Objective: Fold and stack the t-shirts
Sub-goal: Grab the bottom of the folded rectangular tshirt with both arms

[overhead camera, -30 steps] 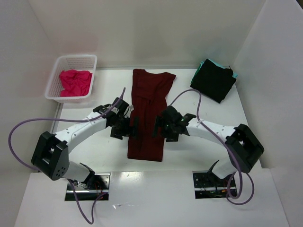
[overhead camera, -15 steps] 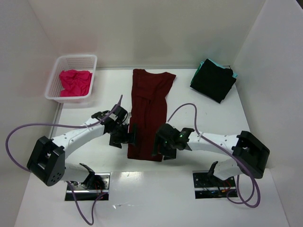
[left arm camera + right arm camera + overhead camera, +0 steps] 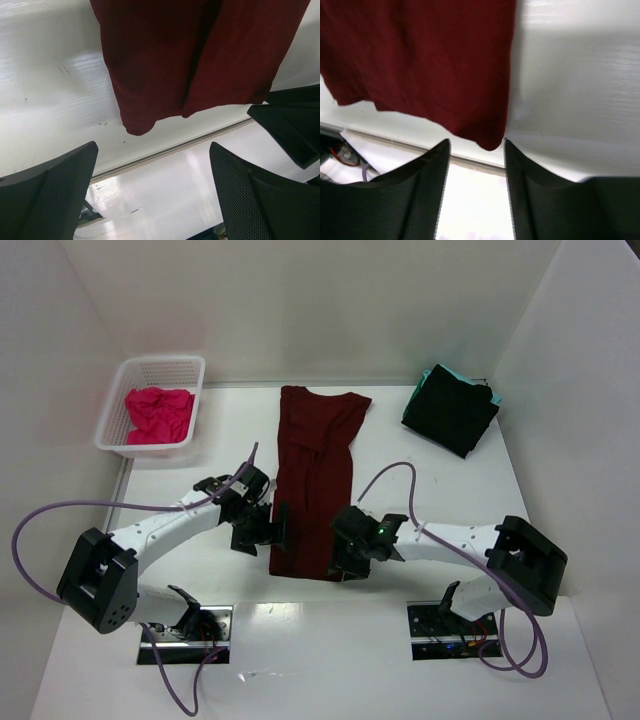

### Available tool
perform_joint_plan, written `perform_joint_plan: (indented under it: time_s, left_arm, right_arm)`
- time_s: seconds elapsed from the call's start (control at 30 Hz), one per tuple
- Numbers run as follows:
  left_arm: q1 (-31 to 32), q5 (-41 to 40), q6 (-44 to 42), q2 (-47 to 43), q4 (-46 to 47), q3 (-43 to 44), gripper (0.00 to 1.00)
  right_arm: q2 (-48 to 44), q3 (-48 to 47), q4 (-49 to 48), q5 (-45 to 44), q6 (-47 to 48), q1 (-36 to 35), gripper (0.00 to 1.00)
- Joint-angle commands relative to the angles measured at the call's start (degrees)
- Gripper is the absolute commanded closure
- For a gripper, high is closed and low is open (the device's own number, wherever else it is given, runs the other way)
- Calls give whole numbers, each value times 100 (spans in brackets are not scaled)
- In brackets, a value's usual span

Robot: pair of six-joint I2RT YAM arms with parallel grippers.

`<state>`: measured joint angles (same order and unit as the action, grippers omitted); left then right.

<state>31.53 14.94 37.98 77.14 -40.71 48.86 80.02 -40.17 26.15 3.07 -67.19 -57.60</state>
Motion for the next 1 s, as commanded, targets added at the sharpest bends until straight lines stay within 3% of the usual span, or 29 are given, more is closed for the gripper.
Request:
perform_joint_plan:
  time_s: [0.0,0.2,0.47,0.67,0.83,0.97]
  left_arm:
    - [11,114,157,4,-7,-42,0]
    - [64,-9,410,-94,-7,-140,0]
    - [169,-224,752,81,45,-245,3]
    - [278,-269,869,239,99,-298,8]
    - [617,-272,1062,497,212,-295,10]
    - [760,-325,1196,714,361,-245,17]
  right_arm:
    - [47,53,-146,-333,-153,-40,49]
    - [145,167,-330,-386,-198,-40,62]
    - [-116,470,-183,-629,-276,-40,91]
    - [-912,922,12,-808,-400,25,92]
    - [-1015,988,10,-808,-330,152,92]
    - [-1015,1046,-119,-808,-225,153,92]
